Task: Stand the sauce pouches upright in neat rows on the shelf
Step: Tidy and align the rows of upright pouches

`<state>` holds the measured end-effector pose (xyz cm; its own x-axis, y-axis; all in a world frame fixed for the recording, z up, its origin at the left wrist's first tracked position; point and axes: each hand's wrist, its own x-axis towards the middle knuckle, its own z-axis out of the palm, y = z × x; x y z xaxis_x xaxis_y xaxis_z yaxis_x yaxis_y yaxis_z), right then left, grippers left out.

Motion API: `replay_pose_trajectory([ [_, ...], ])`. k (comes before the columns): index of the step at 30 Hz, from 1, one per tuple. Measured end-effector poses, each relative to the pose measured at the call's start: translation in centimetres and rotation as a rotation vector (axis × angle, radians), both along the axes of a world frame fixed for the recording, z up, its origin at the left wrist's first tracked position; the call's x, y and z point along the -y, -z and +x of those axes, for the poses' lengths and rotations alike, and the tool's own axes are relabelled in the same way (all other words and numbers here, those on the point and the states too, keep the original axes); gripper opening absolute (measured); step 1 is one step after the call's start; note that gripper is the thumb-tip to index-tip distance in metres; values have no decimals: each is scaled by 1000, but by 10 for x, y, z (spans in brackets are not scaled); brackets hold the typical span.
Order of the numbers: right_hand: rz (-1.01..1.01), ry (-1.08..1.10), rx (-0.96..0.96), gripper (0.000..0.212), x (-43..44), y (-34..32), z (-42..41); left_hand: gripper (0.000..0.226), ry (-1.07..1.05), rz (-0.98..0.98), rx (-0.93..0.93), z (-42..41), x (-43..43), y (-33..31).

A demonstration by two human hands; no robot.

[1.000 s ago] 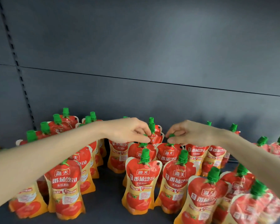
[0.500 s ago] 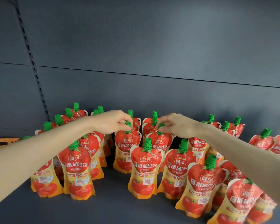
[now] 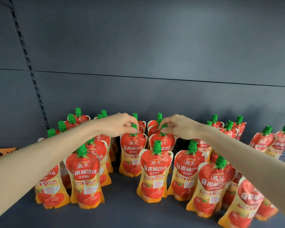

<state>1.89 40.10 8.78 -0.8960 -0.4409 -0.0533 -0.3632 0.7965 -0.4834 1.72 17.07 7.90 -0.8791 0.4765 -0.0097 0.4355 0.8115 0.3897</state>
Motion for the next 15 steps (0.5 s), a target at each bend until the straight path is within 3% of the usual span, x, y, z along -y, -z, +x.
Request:
replay_pose_trajectory([
  [15, 7, 17, -4, 24, 1, 0, 1, 22, -17, 3, -12, 4, 0, -4],
])
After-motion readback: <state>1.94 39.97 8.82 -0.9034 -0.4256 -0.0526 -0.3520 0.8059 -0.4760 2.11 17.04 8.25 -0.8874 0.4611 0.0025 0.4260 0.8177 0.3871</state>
